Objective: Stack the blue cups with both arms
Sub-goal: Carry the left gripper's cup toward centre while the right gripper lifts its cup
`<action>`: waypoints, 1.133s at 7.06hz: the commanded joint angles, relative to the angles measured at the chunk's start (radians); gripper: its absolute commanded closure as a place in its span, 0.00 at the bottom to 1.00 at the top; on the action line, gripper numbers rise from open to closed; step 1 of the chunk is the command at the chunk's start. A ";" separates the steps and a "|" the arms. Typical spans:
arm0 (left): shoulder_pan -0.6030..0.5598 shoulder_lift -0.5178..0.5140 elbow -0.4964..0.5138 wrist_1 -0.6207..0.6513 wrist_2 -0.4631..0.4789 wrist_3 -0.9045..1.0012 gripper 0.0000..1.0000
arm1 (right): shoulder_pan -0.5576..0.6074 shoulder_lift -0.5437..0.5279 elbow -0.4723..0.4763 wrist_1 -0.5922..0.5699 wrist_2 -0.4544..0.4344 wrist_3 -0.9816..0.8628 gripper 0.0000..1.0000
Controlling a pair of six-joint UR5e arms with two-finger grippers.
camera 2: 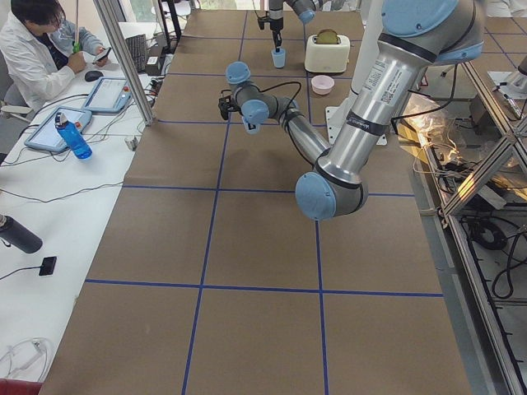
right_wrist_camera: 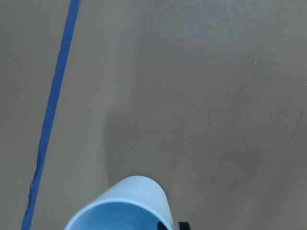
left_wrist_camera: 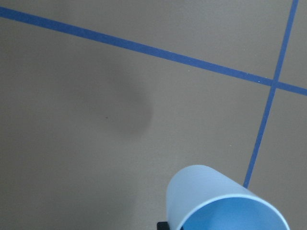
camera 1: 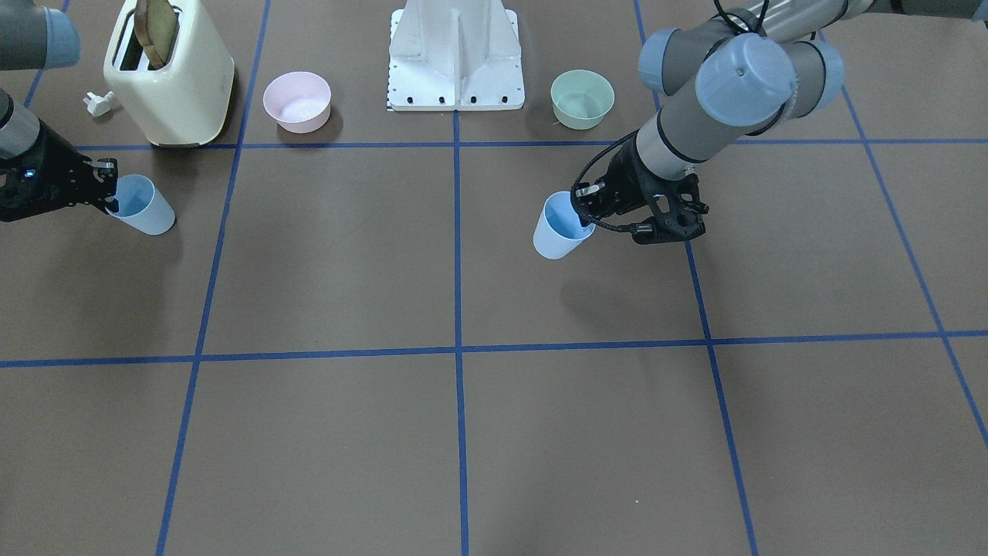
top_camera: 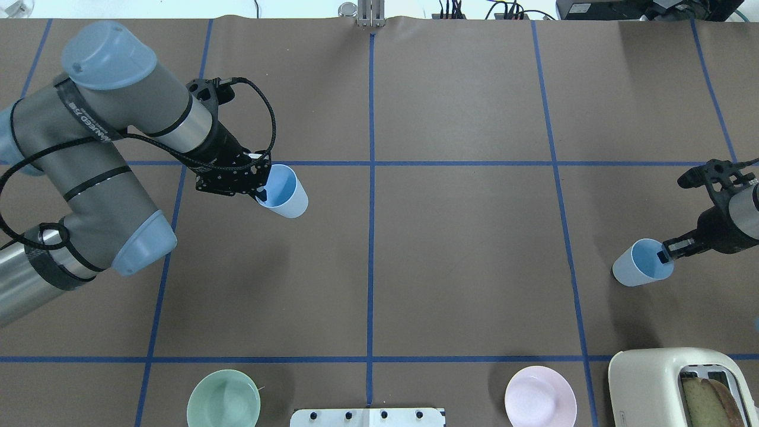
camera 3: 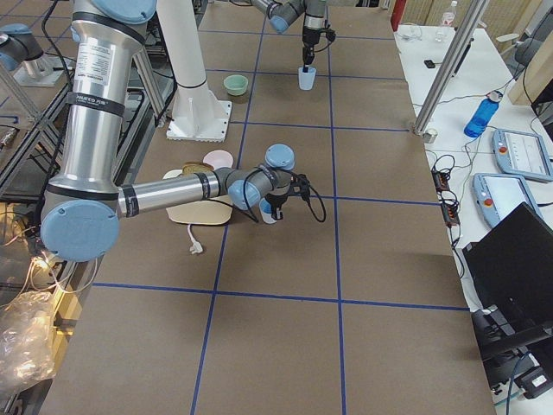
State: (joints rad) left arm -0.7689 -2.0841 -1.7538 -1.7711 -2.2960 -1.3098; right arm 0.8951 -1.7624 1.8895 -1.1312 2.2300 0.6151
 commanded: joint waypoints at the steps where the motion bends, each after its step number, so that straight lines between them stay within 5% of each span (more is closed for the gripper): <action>1: 0.022 -0.010 0.000 0.005 0.032 -0.005 1.00 | -0.004 0.004 -0.001 -0.002 -0.003 0.000 0.98; 5: 0.046 -0.033 -0.003 0.016 0.036 -0.052 1.00 | 0.045 0.008 0.025 -0.002 0.055 -0.002 1.00; 6: 0.075 -0.046 -0.001 0.022 0.102 -0.069 1.00 | 0.065 0.012 0.023 -0.002 0.086 -0.002 1.00; 8: 0.132 -0.146 0.007 0.164 0.164 -0.071 1.00 | 0.105 0.123 0.023 -0.112 0.094 0.000 1.00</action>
State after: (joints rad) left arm -0.6635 -2.1706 -1.7526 -1.6842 -2.1597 -1.3768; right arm 0.9744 -1.7019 1.9102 -1.1660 2.3167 0.6146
